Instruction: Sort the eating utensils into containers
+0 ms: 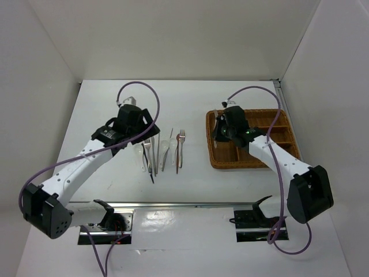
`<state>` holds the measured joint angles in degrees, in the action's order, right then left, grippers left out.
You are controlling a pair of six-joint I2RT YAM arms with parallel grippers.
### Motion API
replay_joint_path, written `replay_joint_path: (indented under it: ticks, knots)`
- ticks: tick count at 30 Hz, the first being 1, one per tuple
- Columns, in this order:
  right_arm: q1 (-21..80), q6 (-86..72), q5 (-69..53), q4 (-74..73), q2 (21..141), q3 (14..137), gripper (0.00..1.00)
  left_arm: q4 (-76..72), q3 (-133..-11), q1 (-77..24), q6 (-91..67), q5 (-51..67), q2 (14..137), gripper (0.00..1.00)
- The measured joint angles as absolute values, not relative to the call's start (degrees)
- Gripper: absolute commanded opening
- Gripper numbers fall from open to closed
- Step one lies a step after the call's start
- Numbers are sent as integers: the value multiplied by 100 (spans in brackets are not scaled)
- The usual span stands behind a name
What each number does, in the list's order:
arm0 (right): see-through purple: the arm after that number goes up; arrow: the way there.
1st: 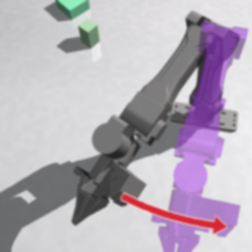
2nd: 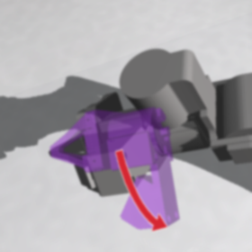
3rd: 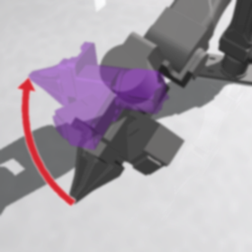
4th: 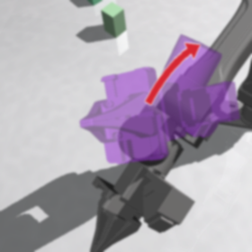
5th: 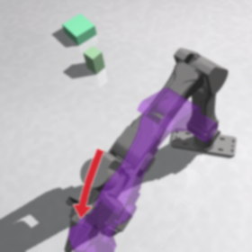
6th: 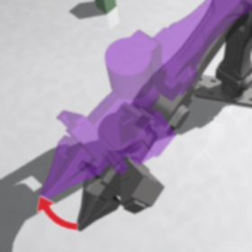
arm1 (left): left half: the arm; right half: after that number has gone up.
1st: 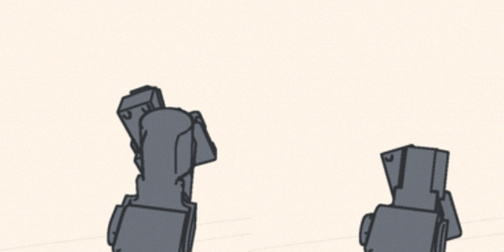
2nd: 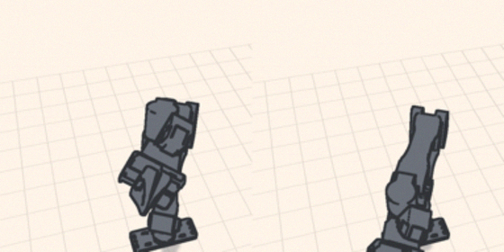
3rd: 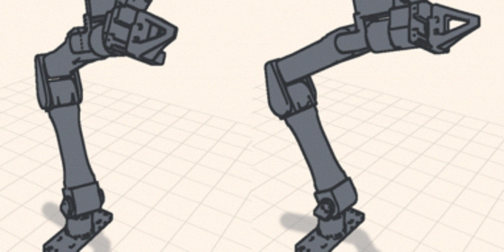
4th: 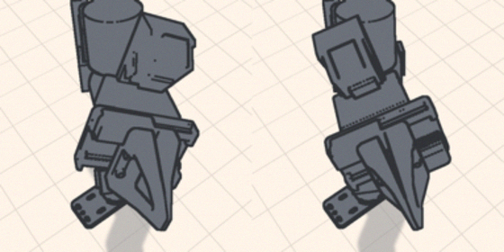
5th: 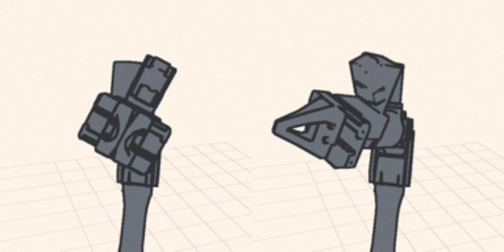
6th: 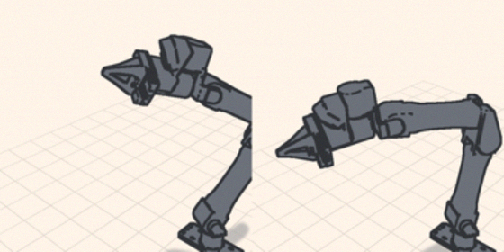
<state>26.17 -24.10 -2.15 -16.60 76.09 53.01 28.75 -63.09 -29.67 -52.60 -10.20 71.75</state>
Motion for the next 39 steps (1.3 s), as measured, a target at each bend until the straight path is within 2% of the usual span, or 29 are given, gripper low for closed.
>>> replay_joint_path:
  ticks: [6, 11, 15, 16, 20, 24, 33, 39]
  knots:
    - [2161, -2174, 285, -2097, 7662, 5400, 7, 2845, -5854, -2078, -4560, -727, 6917, 81]
    - [2158, -2012, 401, -2193, 8018, 5533, 8, 2759, -5730, -1793, -4023, -325, 7131, 78]
    - [2158, -1975, 405, -2187, 8331, 5594, 27, 2471, -5730, -1767, -3695, 8, 7485, 76]
    - [2158, -1986, 412, -2187, 8396, 5605, 40, 2416, -5730, -1767, -3623, 58, 7555, 76]
    - [2145, -2014, 447, -2213, 8632, 5706, 65, 2263, -5730, -1761, -3465, 176, 7819, 74]
    - [2143, -1999, 392, -2215, 8643, 5833, 67, 2185, -5745, -1717, -3433, 169, 8138, 74]
    - [2143, -1955, 169, -2215, 8364, 5927, 67, 1903, -6062, -1190, -3221, 185, 9100, 64]
    - [2143, -1953, 152, -2217, 8326, 5927, 67, 1684, -6248, -1118, -3020, 331, 9651, 62]
